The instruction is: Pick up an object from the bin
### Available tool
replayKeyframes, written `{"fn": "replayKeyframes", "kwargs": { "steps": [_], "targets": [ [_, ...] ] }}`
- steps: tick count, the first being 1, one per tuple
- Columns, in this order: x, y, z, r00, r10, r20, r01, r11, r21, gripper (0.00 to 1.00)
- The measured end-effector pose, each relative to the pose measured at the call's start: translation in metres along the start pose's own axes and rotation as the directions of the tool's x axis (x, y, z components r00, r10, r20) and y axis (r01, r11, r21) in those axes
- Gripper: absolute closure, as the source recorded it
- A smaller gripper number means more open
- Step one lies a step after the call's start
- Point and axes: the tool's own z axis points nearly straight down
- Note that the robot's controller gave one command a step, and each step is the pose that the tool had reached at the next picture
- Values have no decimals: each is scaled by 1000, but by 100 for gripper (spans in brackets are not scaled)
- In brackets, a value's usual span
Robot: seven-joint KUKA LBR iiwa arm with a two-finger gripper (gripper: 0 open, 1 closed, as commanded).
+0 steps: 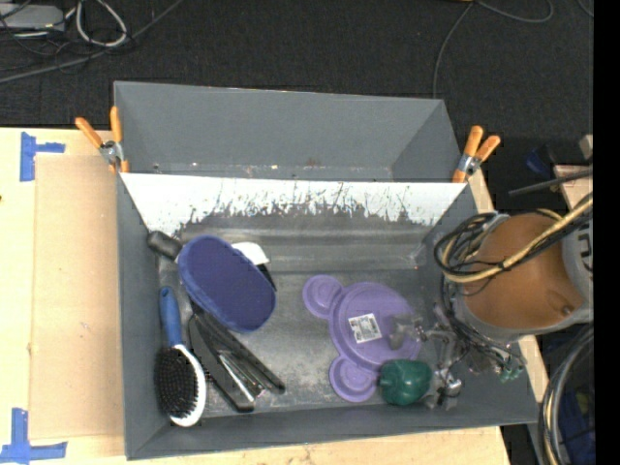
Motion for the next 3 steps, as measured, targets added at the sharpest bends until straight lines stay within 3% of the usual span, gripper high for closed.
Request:
{"fn": "replayKeyframes", "kwargs": {
  "steps": [1,2,3],
  "targets": [
    [6,1,-31,985,-174,-1,174,985,-2,0],
    [6,-58,-9,1000,9,9,-9,1000,2,0],
    [-2,14,17,972,-235,24,235,972,15,0]
  ]
}}
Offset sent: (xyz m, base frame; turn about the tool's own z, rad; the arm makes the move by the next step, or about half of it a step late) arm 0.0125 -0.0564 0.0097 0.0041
